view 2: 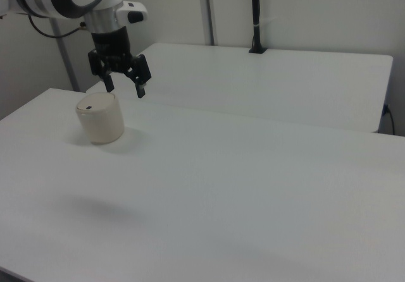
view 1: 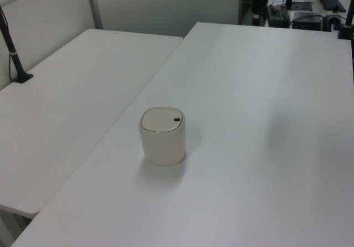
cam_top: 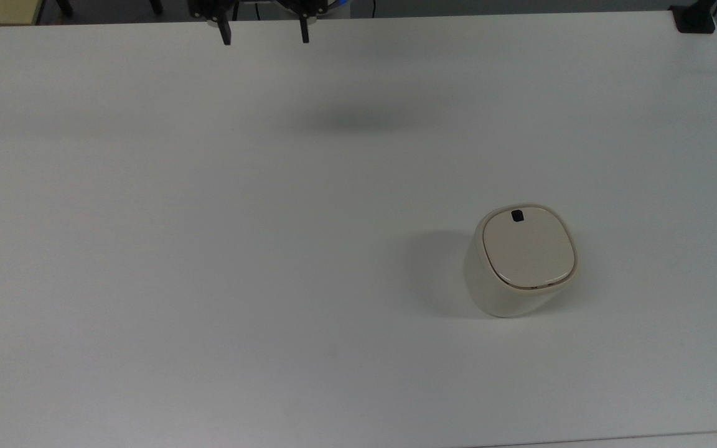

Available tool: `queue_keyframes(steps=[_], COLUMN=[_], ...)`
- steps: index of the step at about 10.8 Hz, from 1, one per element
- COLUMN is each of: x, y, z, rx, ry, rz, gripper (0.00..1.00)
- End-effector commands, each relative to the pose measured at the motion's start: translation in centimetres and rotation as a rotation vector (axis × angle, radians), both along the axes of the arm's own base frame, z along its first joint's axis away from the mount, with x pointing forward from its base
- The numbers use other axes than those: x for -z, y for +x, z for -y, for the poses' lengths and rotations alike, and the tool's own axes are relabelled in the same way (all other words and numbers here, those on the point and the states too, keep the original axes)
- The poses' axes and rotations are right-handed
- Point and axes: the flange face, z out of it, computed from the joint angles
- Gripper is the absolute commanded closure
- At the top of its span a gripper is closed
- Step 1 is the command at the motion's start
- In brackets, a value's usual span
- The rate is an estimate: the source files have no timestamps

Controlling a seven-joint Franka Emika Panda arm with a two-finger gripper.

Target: Open the trash bin

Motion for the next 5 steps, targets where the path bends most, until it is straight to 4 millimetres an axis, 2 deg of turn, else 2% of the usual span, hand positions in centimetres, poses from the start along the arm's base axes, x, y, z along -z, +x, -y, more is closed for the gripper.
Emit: queue_keyframes(steps=[1, 2, 4, 5], x=[1.4, 1.2, 2.6, 3.0], y=[1.5, 2.2, 3.6, 4.2], z=[-4.5, -6.6, -10.4, -12.9], rx=[-0.091, -0.117, -0.111, -0.101], ry=[-0.006, -0.001, 0.0, 0.009], rz=[0.03, 0.088, 0.12, 0.146], gripper=[0.1, 0.19, 0.39, 0.53])
